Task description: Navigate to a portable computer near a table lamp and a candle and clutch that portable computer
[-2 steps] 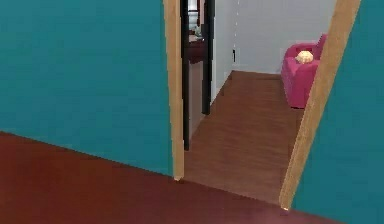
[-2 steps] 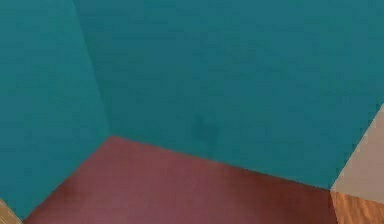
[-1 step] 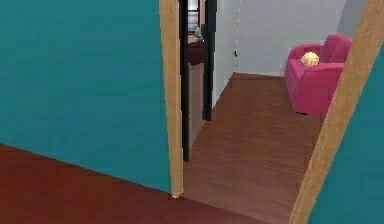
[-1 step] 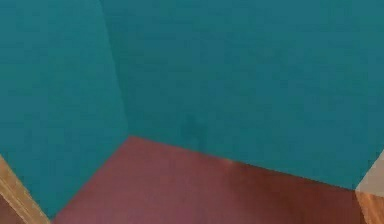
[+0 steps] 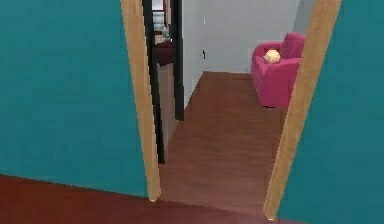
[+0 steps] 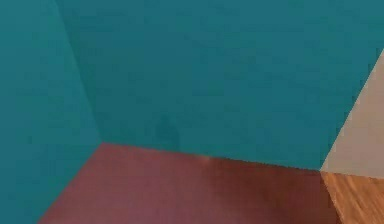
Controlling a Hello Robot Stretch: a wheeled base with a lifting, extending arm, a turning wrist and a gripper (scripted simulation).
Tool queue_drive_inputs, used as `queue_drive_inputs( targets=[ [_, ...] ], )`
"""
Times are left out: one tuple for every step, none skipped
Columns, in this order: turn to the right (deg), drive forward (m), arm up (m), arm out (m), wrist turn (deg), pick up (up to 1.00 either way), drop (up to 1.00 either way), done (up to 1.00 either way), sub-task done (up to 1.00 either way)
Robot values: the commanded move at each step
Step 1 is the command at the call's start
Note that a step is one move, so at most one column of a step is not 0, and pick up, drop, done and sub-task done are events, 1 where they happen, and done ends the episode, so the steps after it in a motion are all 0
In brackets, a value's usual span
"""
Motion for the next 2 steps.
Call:
queue_drive_inputs(
  targets=[
    [0.0, 1.0, 0.0, 0.0, 0.0, 0.0, 0.0, 0.0, 0.0],
    [33.0, 0.0, 0.0, 0.0, 0.0, 0.0, 0.0, 0.0, 0.0]
  ],
)
